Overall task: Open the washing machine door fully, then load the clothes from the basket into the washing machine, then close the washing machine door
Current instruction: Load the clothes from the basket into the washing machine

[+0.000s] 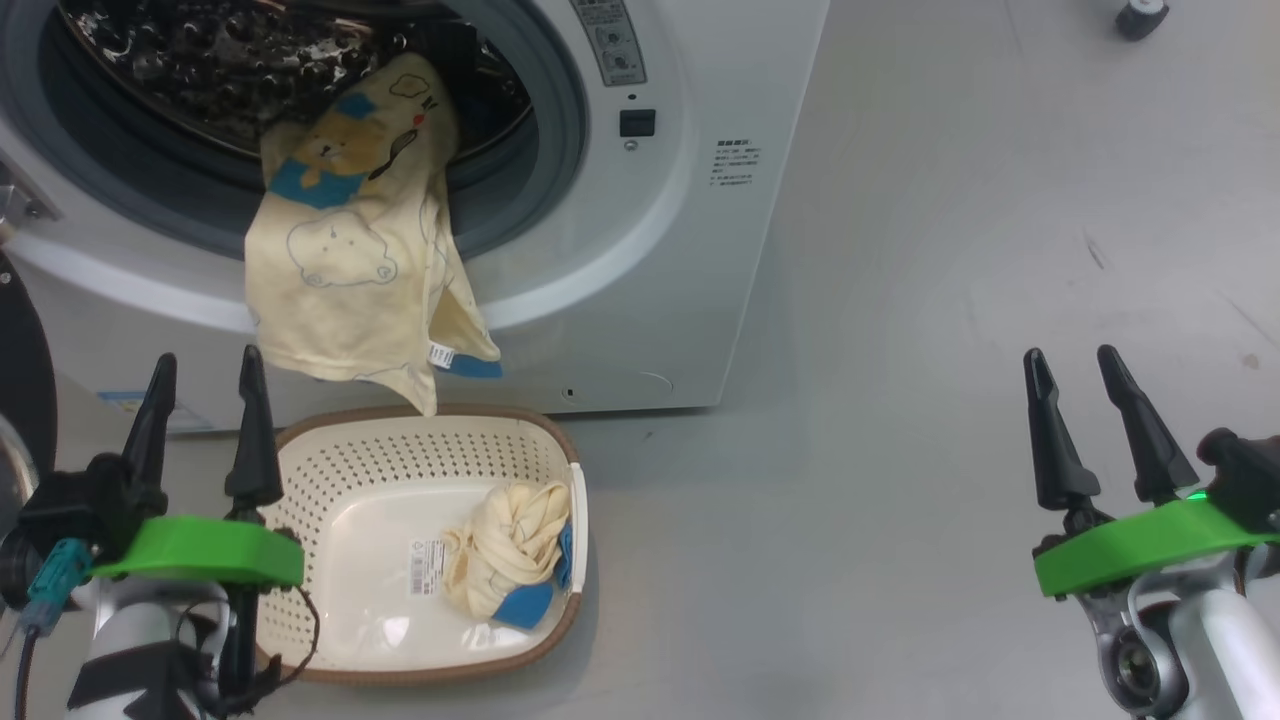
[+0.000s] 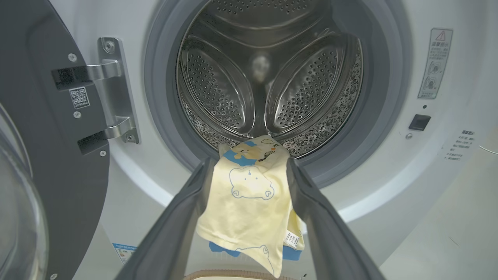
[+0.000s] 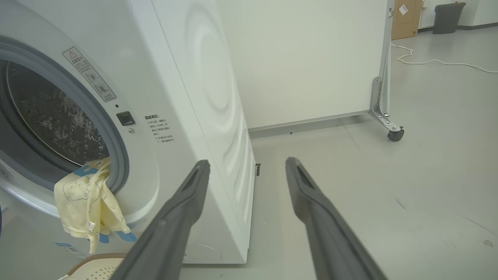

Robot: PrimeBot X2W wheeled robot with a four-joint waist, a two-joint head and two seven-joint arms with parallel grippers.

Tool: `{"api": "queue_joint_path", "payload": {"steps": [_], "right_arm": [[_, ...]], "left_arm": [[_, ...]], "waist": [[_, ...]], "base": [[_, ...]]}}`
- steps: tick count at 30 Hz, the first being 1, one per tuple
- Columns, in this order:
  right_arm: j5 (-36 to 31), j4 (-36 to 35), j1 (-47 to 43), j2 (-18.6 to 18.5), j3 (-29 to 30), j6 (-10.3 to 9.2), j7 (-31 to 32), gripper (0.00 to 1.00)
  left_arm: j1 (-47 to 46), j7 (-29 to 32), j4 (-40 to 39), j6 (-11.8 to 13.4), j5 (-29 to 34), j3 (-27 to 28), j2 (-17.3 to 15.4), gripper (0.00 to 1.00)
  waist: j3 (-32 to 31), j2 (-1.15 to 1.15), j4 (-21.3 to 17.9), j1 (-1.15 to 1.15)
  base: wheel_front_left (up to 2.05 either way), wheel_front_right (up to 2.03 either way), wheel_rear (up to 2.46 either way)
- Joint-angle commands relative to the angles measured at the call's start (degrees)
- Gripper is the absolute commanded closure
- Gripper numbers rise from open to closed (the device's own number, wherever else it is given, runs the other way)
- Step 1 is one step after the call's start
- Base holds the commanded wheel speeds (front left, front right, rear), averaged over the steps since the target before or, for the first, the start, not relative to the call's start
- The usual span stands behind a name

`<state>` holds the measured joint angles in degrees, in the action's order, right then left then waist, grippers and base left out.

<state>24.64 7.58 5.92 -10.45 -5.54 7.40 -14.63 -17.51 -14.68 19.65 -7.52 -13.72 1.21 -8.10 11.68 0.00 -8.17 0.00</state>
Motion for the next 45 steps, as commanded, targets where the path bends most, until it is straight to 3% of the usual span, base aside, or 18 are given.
{"api": "queue_joint_path", "payload": {"steps": [1,12,23,34,45], "right_arm": [[0.27,-1.93,0.01,-1.43,-0.49,0.09,-0.37,0.00],[0.26,-2.66,-2.26,-2.24,1.11,0.09,-0.37,0.00],[0.00,-3.13,-1.95,-1.91,1.59,0.09,-0.37,0.00],[-0.17,-3.69,-0.20,-0.57,1.38,0.09,-0.37,0.00],[-0.44,-4.18,3.26,1.37,1.32,0.09,-0.37,0.00]], "left_arm": [[-0.40,-0.31,-2.67,0.04,-0.26,2.40,-1.36,0.00],[7.79,-0.31,-9.47,0.04,-0.87,4.27,-1.10,0.00],[8.56,-0.31,-10.47,0.04,-1.00,4.36,-0.77,0.00],[6.15,-0.31,-6.29,0.03,-2.29,2.39,-0.06,0.00],[-2.32,-0.31,2.72,0.03,-5.80,-1.99,-1.33,0.00]], "waist": [[-0.72,0.00,0.54,0.00],[-2.24,0.00,1.27,0.00],[-1.37,0.00,1.05,0.00],[2.23,0.00,0.41,0.00],[9.22,0.00,-0.45,0.00]], "base": [[0.00,0.00,0.00],[0.00,0.00,0.00],[0.00,0.00,0.00],[0.00,0.00,0.00],[0.00,0.00,0.00]]}}
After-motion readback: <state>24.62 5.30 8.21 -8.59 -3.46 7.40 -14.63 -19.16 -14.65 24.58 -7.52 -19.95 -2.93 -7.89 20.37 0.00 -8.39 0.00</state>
